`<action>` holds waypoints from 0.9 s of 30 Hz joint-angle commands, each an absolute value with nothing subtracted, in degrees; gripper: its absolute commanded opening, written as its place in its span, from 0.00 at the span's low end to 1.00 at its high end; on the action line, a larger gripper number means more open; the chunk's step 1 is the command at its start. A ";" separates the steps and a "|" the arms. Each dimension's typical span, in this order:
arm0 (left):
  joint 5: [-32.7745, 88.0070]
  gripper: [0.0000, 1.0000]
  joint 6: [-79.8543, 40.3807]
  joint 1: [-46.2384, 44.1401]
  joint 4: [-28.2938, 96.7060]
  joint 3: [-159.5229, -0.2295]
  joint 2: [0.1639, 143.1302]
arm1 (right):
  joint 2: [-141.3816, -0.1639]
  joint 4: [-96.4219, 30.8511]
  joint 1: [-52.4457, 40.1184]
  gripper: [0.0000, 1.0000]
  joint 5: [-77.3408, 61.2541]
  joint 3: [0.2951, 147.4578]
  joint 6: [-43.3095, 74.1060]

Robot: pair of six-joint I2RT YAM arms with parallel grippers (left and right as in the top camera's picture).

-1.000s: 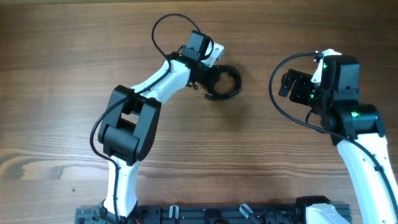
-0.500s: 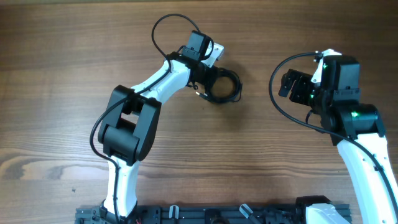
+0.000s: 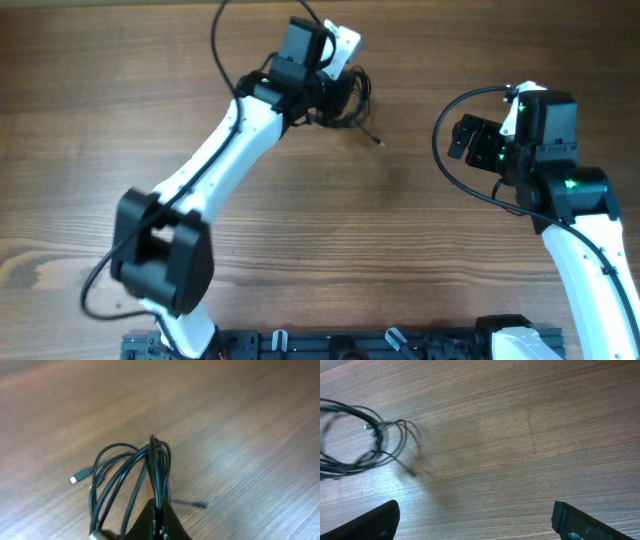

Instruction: Untangle cables

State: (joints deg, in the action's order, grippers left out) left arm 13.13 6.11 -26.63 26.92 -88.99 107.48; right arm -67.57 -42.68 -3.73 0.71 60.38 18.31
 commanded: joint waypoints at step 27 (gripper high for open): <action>13.30 0.36 -1.98 -26.72 30.00 -90.04 85.52 | -74.54 -31.94 -3.97 0.99 -26.17 57.34 2.00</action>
State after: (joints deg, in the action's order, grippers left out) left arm 20.91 -1.74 -26.63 29.52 -89.01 86.04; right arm -73.36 -31.22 -3.73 -30.17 57.56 -0.08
